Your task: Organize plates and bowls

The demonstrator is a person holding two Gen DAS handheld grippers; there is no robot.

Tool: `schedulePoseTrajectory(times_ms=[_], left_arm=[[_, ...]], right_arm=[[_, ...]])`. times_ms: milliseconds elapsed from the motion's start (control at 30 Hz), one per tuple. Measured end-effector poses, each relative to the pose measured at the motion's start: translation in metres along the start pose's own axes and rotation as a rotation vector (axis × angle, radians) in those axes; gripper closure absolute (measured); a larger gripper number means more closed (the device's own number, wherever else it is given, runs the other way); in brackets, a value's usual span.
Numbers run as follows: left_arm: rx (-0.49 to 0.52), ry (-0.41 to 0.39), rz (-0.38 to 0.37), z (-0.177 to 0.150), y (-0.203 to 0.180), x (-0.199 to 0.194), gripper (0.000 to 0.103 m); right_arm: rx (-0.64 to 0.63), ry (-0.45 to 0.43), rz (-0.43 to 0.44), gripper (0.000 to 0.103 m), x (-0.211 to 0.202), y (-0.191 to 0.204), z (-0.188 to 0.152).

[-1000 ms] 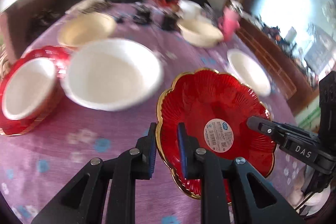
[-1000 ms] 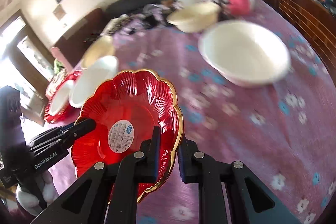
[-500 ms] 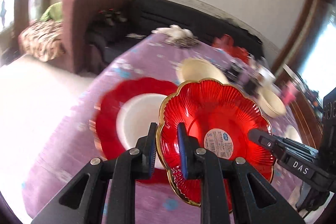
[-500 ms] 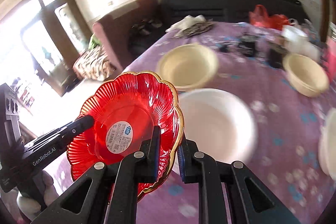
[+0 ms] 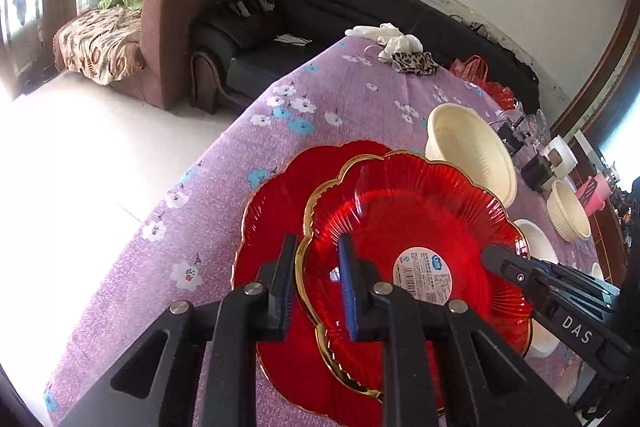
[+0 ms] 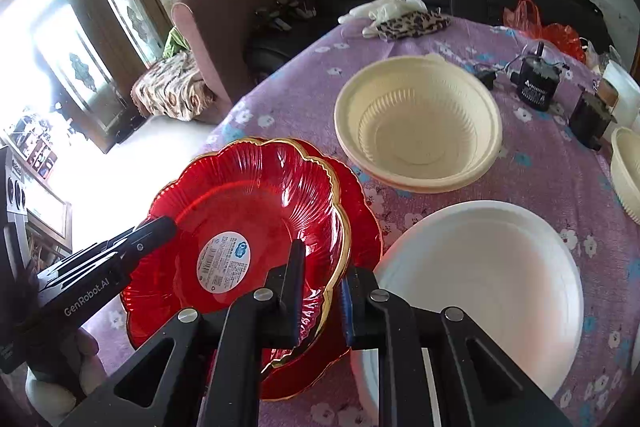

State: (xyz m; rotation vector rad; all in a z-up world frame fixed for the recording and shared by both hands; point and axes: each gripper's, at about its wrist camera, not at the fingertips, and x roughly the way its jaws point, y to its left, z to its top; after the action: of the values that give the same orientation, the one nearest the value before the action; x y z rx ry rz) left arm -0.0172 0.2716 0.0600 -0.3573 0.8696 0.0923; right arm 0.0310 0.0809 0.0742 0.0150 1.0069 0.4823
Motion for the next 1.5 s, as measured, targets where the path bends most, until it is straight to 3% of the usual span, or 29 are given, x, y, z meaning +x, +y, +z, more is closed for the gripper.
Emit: schedulePoseTrajectory(times_ms=[267, 467, 567, 733, 833, 900, 1033, 1167, 1333, 1500], left_arm=[[0.005, -0.04, 0.0, -0.002, -0.001, -0.01, 0.085], [-0.004, -0.09, 0.009, 0.0, 0.0, -0.027, 0.082], [-0.021, -0.11, 0.013, -0.001, 0.005, -0.038, 0.073], [-0.036, -0.178, 0.034, -0.01, 0.011, -0.066, 0.04], [-0.022, -0.211, 0.055, -0.018, 0.007, -0.08, 0.028], [-0.01, -0.228, 0.075, -0.024, 0.003, -0.088, 0.027], [0.038, -0.278, 0.142, -0.037, -0.015, -0.102, 0.016], [0.082, -0.33, 0.19, -0.048, -0.032, -0.117, 0.015], [0.104, -0.35, 0.179, -0.065, -0.05, -0.129, 0.013], [0.154, -0.319, 0.16, -0.083, -0.074, -0.125, 0.013]], right_arm=[[-0.021, -0.012, -0.019, 0.08, 0.003, 0.0, -0.002], [-0.006, -0.029, -0.009, 0.067, 0.002, 0.001, -0.004], [0.005, -0.051, 0.002, 0.063, -0.004, 0.0, -0.005], [0.042, -0.093, 0.014, 0.062, -0.023, -0.006, -0.009], [0.053, -0.127, 0.009, 0.058, -0.04, -0.012, -0.018], [0.064, -0.152, 0.003, 0.05, -0.052, -0.018, -0.027], [0.087, -0.178, 0.003, 0.045, -0.069, -0.03, -0.044], [0.109, -0.199, -0.021, 0.039, -0.084, -0.045, -0.067], [0.177, -0.221, -0.036, 0.038, -0.098, -0.075, -0.095], [0.271, -0.24, -0.007, 0.038, -0.108, -0.099, -0.117]])
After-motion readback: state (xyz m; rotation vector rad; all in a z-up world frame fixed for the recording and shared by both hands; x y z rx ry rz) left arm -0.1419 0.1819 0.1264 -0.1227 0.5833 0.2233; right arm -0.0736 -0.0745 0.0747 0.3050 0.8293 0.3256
